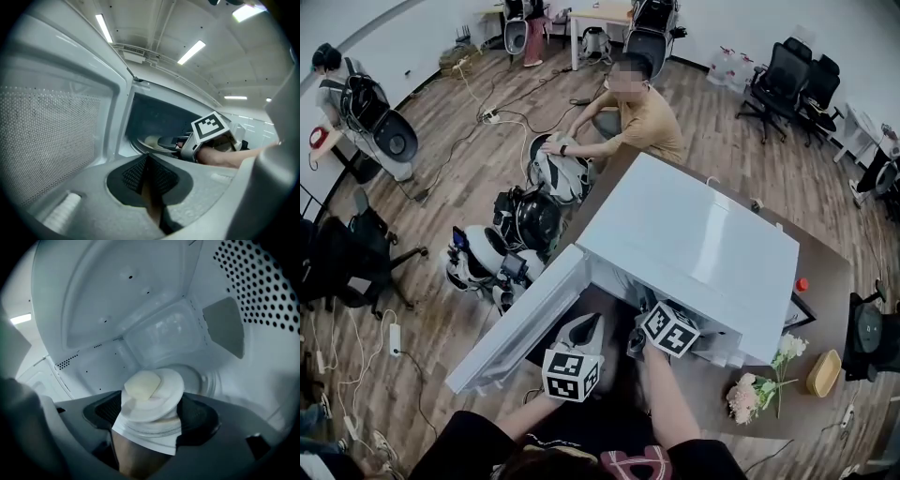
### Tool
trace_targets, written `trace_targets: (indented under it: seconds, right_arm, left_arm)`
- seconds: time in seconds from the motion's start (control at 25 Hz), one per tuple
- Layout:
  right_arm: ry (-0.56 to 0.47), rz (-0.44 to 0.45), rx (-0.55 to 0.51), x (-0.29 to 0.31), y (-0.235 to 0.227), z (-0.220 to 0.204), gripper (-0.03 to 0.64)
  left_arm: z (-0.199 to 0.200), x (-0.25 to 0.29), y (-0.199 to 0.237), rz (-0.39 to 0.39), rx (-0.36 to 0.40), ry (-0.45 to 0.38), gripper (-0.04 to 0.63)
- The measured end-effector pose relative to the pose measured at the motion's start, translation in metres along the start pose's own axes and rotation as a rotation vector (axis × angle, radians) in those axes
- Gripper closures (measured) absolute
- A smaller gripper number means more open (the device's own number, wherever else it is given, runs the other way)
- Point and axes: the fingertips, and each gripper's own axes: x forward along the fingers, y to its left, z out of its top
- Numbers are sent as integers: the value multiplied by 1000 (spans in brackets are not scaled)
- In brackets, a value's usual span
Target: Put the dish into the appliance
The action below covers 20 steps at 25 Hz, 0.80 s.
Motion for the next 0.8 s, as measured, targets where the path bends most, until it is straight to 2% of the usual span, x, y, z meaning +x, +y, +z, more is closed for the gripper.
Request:
trace_targets:
  seconds: [0.32, 0.56, 0.72, 0.8]
  right_arm:
    - [76, -12, -266, 4, 7, -15, 219]
    - [115, -36, -415, 5, 8, -24, 188]
    - [190, -65, -561, 4, 7, -34, 186]
    - [219, -73, -601, 4, 6, -37, 186]
  left_arm:
    - [2, -2, 3, 27, 44, -2, 586]
    - [3, -3, 0, 18, 43, -7, 586]
    - [3, -4, 0, 18, 40, -11, 584]
    - [3, -5, 1, 20, 38, -13, 584]
